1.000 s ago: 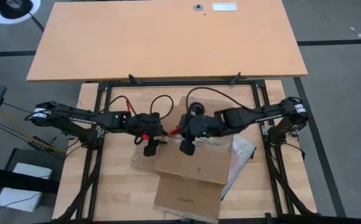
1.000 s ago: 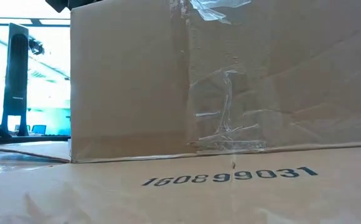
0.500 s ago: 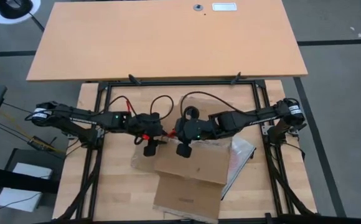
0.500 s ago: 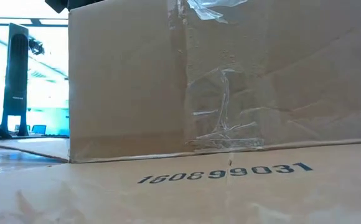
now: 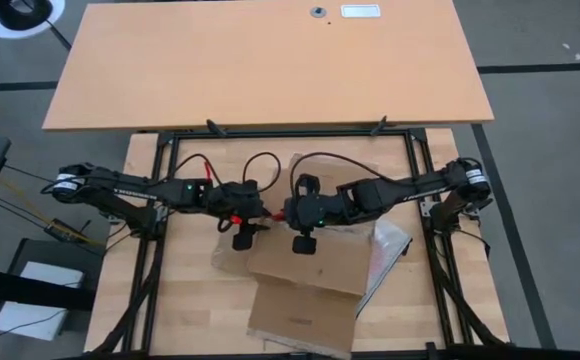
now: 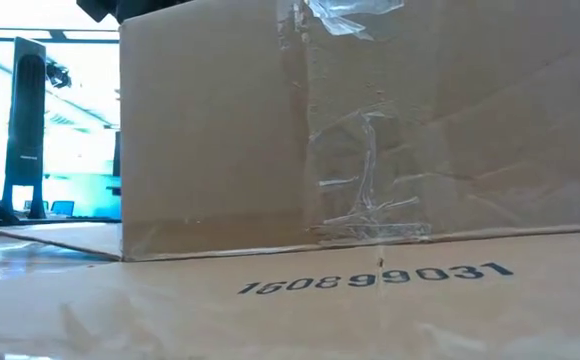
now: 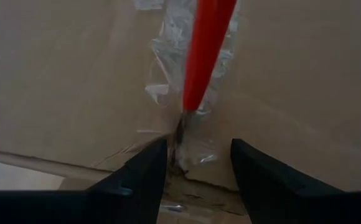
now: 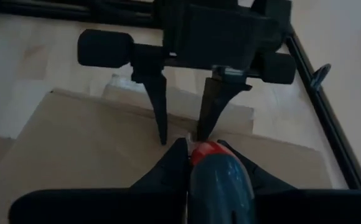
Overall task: Unpack boxes
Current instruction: Break down the cardboard box until it is fully flat using the red cutter
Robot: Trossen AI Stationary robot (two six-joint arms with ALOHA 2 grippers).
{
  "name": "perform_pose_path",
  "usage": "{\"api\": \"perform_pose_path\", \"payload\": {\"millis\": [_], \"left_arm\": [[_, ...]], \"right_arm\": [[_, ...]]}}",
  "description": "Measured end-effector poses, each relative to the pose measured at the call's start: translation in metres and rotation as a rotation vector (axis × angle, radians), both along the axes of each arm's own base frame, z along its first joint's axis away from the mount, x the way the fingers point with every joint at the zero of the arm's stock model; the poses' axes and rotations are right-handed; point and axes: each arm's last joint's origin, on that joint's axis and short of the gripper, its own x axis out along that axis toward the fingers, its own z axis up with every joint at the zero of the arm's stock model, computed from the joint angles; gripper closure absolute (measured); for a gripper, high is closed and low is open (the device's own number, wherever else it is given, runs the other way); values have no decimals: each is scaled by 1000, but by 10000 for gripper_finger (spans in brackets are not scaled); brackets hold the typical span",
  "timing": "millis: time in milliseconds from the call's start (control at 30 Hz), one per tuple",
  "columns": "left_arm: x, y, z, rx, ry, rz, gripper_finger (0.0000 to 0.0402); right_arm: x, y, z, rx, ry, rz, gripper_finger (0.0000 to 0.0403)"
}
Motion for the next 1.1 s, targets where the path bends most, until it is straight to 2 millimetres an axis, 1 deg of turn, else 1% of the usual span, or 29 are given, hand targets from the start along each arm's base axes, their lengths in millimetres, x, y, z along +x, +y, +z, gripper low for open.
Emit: {"api": "perform_pose_path", "payload": {"millis": [167,233,367,500,633,767,933,1100], "left_arm": [[0,0,0,3,5,3,209],[-2,0,-2,8,28,9,209],[-3,2,-4,15,34,18,209],[-3,2,-5,16,37,19,209],[-3,2,-5,13,34,22,209],[-4,2,-6,13,46,27,209],[-4,2,-6,11,44,33,209],[-3,4,-6,0,43,53,209]], "right_arm": [[-9,3,3,39,21,-16,347],[-18,6,0,75,91,-23,347],[-34,16,0,103,181,-56,347],[-47,23,8,138,171,-81,347],[-72,26,21,202,183,-121,347],[-107,29,33,229,279,-122,347],[-143,30,45,269,335,-166,347],[-172,31,61,319,286,-171,347]]}}
